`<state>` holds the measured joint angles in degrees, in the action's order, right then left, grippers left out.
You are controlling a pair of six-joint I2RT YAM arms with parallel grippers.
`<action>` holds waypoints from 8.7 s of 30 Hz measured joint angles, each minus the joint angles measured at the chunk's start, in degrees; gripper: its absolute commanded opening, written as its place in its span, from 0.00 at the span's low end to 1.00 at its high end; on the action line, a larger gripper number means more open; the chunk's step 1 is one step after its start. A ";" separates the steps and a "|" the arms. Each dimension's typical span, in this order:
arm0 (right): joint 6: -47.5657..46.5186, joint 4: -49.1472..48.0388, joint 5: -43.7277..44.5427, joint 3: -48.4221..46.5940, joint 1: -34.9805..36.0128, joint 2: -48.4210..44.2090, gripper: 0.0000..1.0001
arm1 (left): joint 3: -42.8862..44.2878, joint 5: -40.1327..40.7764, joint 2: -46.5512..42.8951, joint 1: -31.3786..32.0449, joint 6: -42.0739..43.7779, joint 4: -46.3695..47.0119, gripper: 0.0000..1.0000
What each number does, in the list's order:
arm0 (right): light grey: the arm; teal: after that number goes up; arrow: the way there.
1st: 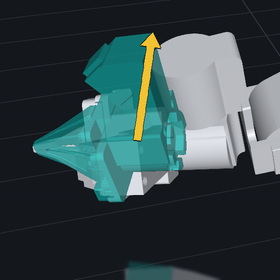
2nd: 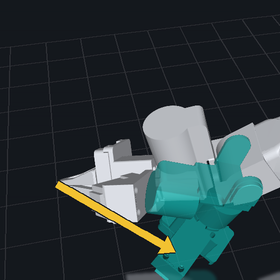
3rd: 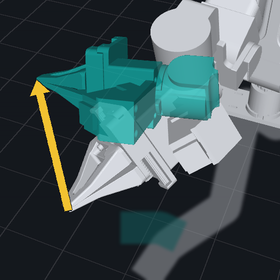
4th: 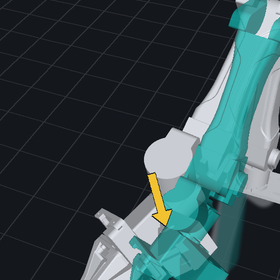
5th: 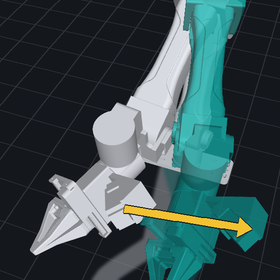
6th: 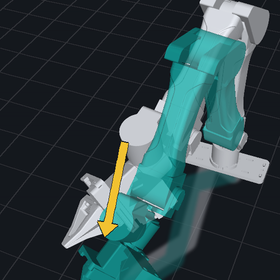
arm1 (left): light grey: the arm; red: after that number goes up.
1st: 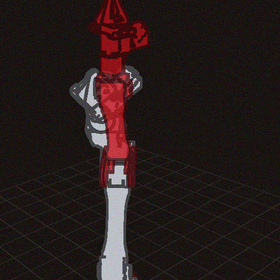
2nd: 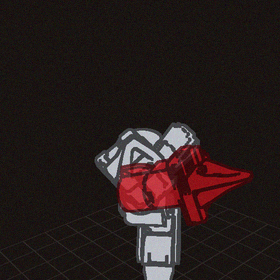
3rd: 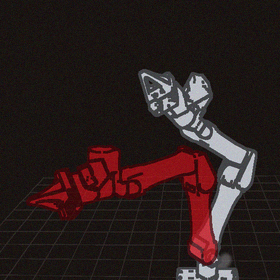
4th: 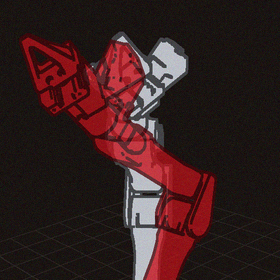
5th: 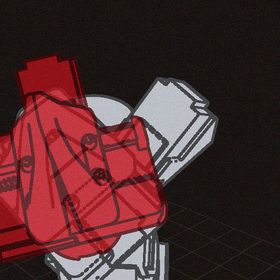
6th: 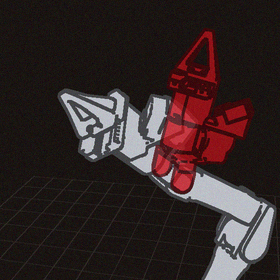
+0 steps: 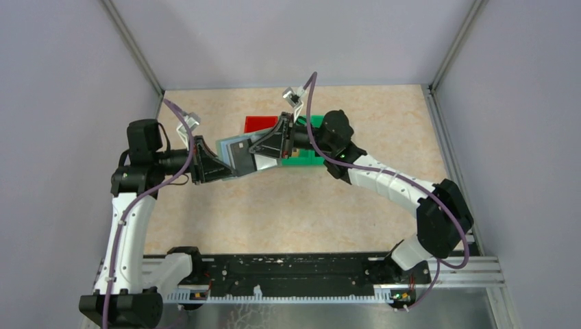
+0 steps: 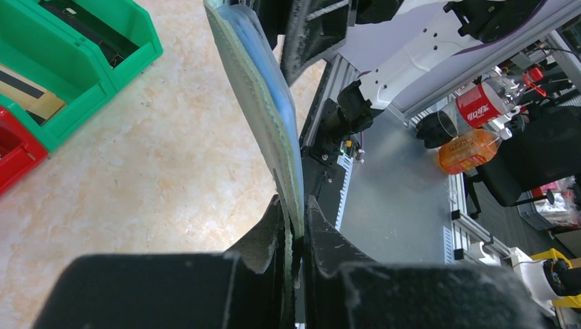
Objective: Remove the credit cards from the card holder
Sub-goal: Remove the credit card from the card holder, then place the card holder at the center of the board, then place the credit card in the storage box, then reset both arms
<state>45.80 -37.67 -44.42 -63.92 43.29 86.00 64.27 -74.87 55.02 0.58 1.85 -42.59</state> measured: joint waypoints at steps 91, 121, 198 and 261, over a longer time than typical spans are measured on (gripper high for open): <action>3.23 1.29 -7.61 1.46 -0.44 -5.55 0.00 | 1.77 -5.38 -1.46 0.46 -2.16 -0.20 0.00; -1.70 11.10 -7.52 -1.79 -0.76 -5.68 0.00 | 2.71 -5.73 -1.14 0.44 1.68 -3.65 0.26; -18.71 45.83 14.56 3.41 -32.85 4.04 0.00 | -3.41 17.00 6.49 1.44 37.92 -16.63 0.00; -19.08 34.38 43.47 31.45 -29.94 -29.57 0.99 | -0.20 50.47 11.30 15.23 37.99 -4.00 0.99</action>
<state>26.72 -3.29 -0.95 -32.47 13.34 56.42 64.07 -24.40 66.32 15.81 39.83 -46.59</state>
